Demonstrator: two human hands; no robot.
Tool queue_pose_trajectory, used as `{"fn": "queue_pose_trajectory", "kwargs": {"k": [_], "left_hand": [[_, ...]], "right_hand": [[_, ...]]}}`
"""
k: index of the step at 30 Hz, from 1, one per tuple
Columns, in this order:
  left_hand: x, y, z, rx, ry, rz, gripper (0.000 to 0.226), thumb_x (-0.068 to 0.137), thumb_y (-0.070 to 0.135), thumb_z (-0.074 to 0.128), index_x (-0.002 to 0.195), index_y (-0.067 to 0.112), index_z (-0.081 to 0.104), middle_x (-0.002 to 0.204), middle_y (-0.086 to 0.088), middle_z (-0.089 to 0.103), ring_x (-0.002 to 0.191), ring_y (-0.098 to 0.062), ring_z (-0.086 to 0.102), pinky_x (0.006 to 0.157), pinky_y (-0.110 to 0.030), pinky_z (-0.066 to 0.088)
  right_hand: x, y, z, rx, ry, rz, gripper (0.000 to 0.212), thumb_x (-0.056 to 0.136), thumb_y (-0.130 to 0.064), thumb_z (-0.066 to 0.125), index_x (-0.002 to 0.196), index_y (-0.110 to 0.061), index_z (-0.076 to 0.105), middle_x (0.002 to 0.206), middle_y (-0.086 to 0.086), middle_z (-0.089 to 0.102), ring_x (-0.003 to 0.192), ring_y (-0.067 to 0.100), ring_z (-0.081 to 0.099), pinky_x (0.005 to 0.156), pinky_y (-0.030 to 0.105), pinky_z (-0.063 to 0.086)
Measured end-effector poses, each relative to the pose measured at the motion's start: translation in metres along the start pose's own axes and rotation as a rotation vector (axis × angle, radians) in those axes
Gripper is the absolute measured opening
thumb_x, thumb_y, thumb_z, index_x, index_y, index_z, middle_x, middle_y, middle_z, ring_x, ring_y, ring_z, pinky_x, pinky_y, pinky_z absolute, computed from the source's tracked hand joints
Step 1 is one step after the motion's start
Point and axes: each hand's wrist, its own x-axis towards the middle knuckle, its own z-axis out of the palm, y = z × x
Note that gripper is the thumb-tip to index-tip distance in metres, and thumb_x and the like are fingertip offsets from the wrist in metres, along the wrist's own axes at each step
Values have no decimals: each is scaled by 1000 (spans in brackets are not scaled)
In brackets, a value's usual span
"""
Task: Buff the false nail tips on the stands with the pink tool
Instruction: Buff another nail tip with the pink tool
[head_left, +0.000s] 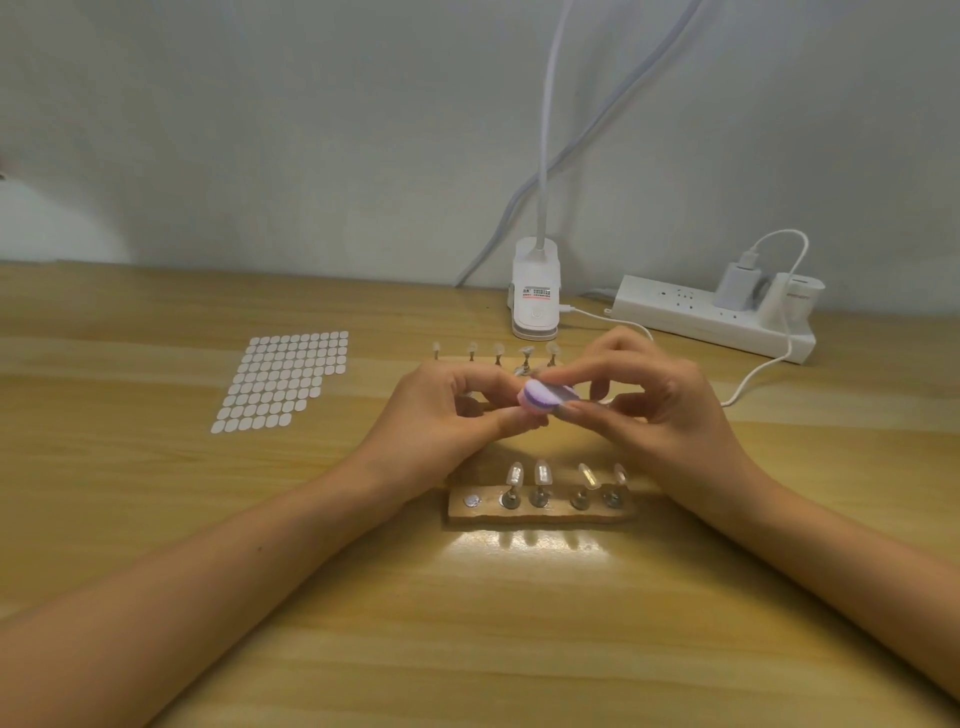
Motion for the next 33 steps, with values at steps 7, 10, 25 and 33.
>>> {"fn": "queue_pose_trajectory", "kwargs": {"k": [7, 10, 25, 33], "left_hand": [[-1, 1, -1, -32, 5, 1, 2, 80, 32, 78, 81, 30, 78, 92, 1, 78, 83, -19, 74, 74, -34, 60], [0, 1, -1, -50, 22, 0, 2, 83, 26, 79, 82, 27, 78, 88, 2, 77, 73, -9, 72, 65, -22, 54], [-1, 2, 0, -68, 8, 48, 8, 81, 29, 77, 83, 22, 77, 93, -3, 77, 73, -26, 69, 70, -37, 54], [-1, 3, 0, -53, 10, 61, 8, 82, 28, 76, 87, 22, 78, 95, -5, 76, 76, -41, 67, 73, -54, 54]], "right_hand": [[-1, 0, 1, -22, 15, -27, 23, 82, -35, 71, 104, -30, 77, 96, -4, 64, 84, 20, 58, 61, 46, 52], [1, 1, -1, -41, 48, 12, 23, 83, -33, 71, 105, -30, 77, 97, -6, 66, 84, 17, 56, 63, 51, 51], [1, 5, 1, -47, 35, -101, 22, 83, -34, 71, 105, -29, 76, 98, -6, 67, 83, 19, 59, 59, 37, 48], [1, 4, 2, -22, 44, -89, 23, 82, -37, 70, 103, -31, 75, 97, -7, 67, 82, 11, 57, 61, 32, 44]]}}
